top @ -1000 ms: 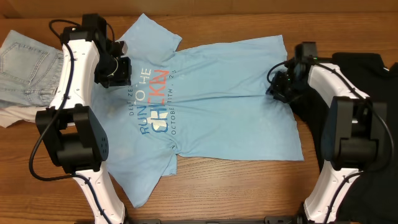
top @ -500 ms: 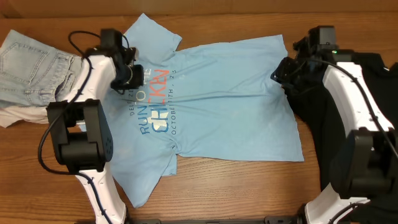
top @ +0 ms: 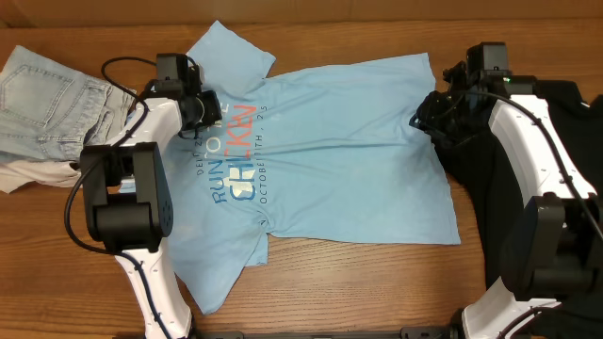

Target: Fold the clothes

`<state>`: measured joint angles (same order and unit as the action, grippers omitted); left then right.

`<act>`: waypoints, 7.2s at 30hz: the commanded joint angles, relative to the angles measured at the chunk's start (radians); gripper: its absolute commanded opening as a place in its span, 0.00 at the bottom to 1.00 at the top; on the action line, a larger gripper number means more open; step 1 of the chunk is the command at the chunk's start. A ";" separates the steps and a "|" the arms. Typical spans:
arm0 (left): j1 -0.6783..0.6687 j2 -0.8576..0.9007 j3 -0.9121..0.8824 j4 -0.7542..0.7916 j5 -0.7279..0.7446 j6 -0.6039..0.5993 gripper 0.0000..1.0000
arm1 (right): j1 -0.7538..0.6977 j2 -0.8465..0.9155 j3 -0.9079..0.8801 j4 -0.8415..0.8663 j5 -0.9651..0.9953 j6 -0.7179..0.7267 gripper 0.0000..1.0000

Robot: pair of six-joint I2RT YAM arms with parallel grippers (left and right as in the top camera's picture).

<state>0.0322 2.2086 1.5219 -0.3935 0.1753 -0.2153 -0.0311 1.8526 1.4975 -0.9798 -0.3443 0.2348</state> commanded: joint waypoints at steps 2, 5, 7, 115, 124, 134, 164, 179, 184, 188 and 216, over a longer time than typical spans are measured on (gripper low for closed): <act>-0.005 0.100 -0.005 0.084 0.038 -0.111 0.04 | -0.001 0.000 -0.004 0.006 -0.009 -0.007 0.40; 0.001 0.100 0.058 0.132 0.085 -0.138 0.04 | -0.001 0.000 -0.004 0.008 -0.008 -0.008 0.42; 0.001 0.100 0.123 0.136 0.103 -0.141 0.04 | -0.001 0.001 -0.004 0.006 -0.008 -0.008 0.43; 0.511 -0.386 -0.241 -0.730 -0.274 -0.128 0.10 | 0.024 -0.126 -0.388 0.017 0.216 0.053 0.56; 0.510 -0.385 -0.244 -0.686 -0.193 0.027 0.62 | -0.021 -0.121 -0.388 0.095 0.221 0.061 0.57; 0.508 -0.385 -0.304 -0.494 -0.095 0.157 0.72 | -0.023 -0.119 -0.388 0.065 0.221 0.060 0.58; 0.504 -0.385 -0.472 -0.254 -0.080 0.224 0.34 | -0.023 -0.119 -0.388 0.052 0.221 0.060 0.59; 0.506 -0.385 -0.470 -0.253 -0.142 0.208 0.04 | -0.108 -0.119 -0.388 0.032 0.239 0.098 0.67; 0.507 -0.385 -0.432 -0.294 -0.229 0.153 0.04 | -0.154 -0.117 -0.407 0.026 0.239 0.094 0.66; 0.506 -0.385 -0.404 -0.306 -0.230 0.148 0.04 | -0.160 -0.110 -0.440 0.077 0.146 -0.011 0.56; 0.506 -0.385 -0.400 -0.305 -0.283 0.077 0.04 | -0.110 -0.044 -0.478 0.227 0.109 -0.061 0.52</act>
<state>0.5430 1.8183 1.1007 -0.7025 -0.0837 -0.1249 -0.1371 1.7985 1.0283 -0.7593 -0.2684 0.1665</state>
